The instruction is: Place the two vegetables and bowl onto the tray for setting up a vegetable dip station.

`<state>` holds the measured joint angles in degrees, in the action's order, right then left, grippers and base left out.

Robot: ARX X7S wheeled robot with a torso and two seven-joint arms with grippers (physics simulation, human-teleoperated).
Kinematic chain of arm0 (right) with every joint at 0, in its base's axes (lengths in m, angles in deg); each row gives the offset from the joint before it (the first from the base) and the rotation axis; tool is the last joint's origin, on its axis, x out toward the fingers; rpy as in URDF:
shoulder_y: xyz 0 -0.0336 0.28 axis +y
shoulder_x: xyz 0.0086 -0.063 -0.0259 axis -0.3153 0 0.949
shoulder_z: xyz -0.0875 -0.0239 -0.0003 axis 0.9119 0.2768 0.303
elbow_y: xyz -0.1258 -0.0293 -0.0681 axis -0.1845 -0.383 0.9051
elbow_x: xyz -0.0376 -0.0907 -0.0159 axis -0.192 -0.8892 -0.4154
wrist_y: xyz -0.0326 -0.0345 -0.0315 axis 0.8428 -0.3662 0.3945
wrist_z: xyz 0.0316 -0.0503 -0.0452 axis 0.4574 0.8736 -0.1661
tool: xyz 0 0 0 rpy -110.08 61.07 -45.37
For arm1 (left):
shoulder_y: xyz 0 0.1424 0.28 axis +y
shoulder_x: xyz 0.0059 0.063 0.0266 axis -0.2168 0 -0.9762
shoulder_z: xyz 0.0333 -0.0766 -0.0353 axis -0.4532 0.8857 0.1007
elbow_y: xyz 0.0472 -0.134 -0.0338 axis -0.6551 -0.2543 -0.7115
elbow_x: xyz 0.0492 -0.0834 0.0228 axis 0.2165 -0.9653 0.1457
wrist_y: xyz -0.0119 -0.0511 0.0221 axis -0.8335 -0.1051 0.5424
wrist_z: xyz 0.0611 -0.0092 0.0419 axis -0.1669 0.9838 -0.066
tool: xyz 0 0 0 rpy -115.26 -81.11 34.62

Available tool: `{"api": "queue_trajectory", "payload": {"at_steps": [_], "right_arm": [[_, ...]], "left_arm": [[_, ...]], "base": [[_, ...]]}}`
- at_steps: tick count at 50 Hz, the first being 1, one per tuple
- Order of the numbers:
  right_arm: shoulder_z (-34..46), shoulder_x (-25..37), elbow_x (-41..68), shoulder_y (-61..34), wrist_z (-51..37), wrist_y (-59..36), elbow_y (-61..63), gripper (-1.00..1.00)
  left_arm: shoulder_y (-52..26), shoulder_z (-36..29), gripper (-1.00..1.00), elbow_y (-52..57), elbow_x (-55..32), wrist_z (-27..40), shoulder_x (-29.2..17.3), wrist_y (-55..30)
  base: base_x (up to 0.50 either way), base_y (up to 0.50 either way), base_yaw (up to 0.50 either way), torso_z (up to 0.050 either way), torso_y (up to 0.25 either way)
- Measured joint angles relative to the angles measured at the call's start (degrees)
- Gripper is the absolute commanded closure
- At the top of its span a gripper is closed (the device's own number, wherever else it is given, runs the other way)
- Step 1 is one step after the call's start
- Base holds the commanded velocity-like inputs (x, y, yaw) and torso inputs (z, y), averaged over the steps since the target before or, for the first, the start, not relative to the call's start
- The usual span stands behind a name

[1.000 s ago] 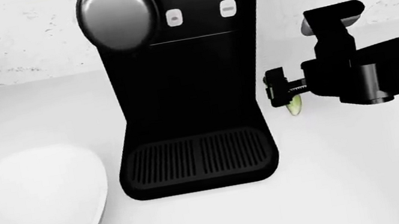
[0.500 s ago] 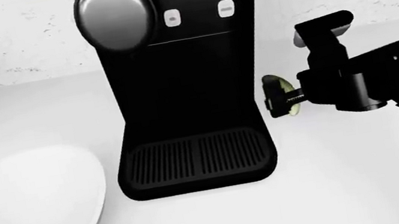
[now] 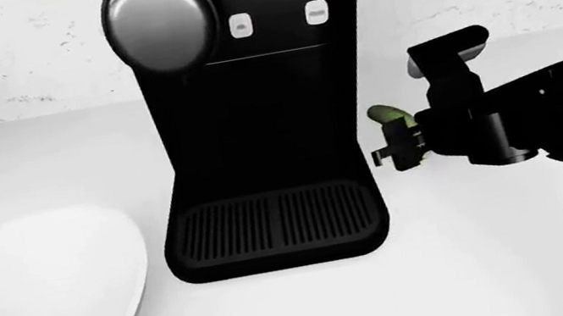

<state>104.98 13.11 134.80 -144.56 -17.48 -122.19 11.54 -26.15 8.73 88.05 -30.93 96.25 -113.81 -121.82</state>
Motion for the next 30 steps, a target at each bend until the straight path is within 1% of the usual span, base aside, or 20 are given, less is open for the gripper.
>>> {"api": "queue_trajectory", "payload": {"at_steps": [13,30], "right_arm": [[-0.6,0.1,1.4,0.2,-2.4,-0.6,0.6,1.0],[-7.9,3.9,15.6,-2.4,-15.0,-2.8,5.1,1.0]], "left_arm": [[-0.1,0.1,-1.0,0.0,-0.1,0.0,0.0,-0.1],[-0.2,0.2,-1.0,0.1,-0.2,0.2,0.1,-0.1]], "base": [[0.0,0.0,0.01,-0.002,0.0],[0.0,0.0,0.0,0.0,0.0]]}}
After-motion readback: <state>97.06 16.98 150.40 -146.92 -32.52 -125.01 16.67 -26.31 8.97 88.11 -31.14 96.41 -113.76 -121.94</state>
